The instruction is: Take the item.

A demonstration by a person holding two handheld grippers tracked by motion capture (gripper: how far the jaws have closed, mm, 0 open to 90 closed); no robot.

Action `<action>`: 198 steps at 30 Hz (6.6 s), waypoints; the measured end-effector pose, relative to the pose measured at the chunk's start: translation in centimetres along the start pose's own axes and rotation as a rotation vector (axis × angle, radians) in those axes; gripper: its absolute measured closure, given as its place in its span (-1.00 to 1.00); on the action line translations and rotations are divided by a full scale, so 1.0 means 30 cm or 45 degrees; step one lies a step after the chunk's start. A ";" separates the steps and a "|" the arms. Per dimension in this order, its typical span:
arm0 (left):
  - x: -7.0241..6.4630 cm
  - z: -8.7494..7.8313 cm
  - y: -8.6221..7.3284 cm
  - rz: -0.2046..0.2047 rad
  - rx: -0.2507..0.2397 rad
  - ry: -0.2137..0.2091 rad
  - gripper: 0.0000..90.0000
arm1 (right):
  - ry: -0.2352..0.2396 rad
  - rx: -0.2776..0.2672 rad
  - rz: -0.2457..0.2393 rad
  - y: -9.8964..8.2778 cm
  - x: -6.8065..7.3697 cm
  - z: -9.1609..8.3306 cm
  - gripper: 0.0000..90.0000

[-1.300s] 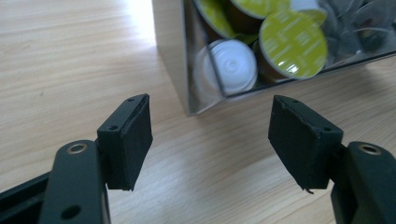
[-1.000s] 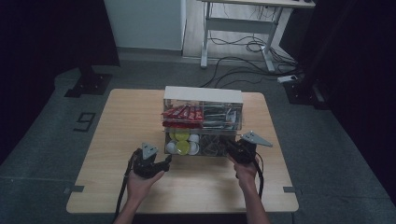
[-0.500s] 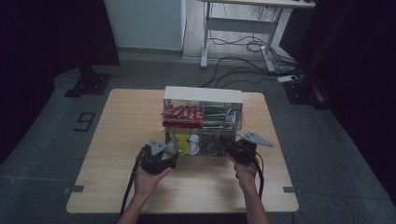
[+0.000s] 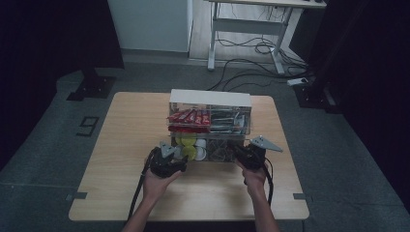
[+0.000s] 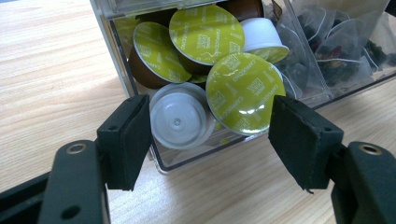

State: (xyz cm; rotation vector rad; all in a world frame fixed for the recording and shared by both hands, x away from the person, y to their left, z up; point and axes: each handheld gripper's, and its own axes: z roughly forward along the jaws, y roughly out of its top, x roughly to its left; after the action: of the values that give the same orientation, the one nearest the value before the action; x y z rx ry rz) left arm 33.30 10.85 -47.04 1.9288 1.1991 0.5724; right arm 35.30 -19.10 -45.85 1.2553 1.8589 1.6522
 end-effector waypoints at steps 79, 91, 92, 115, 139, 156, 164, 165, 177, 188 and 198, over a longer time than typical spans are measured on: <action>-0.113 0.121 0.018 0.112 -0.005 0.081 -0.37 | -0.002 -0.001 0.010 -0.006 -0.002 0.005 0.99; -0.120 0.122 0.015 0.120 -0.020 0.097 -0.16 | 0.002 -0.005 0.017 -0.008 -0.004 0.006 0.99; -0.120 0.122 0.016 0.117 -0.020 0.096 -0.16 | 0.002 -0.003 0.017 -0.008 -0.005 0.006 0.99; -0.101 0.041 0.029 0.054 -0.100 0.054 -0.14 | -0.011 0.003 0.032 -0.014 -0.020 0.010 0.99; -0.039 -0.053 -0.009 -0.012 -0.120 0.012 -0.14 | -0.025 0.007 0.019 -0.012 -0.024 0.005 0.99; 0.048 -0.108 -0.075 -0.055 -0.117 0.051 -0.14 | -0.035 0.012 0.016 -0.016 -0.027 0.007 0.99; 0.092 -0.119 -0.109 -0.067 -0.096 0.077 -0.14 | -0.042 0.018 0.014 -0.019 -0.032 0.011 0.99; 0.097 -0.120 -0.113 -0.071 -0.096 0.081 -0.14 | -0.042 0.016 0.014 -0.020 -0.032 0.011 0.99; 0.142 -0.117 -0.162 -0.096 -0.064 0.102 -0.14 | -0.054 0.029 0.010 -0.027 -0.037 0.019 0.99; 0.168 -0.083 -0.208 -0.104 0.002 0.123 -0.14 | -0.046 0.048 0.004 -0.036 -0.033 0.032 0.99; 0.188 -0.054 -0.230 -0.107 0.071 0.135 -0.14 | -0.047 0.053 0.003 -0.038 -0.034 0.033 0.99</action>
State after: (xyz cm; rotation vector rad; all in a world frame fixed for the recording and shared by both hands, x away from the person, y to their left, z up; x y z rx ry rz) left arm 30.98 18.23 -51.76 1.9041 1.3696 0.6084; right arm 36.18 -19.22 -47.44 1.2961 1.8795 1.5881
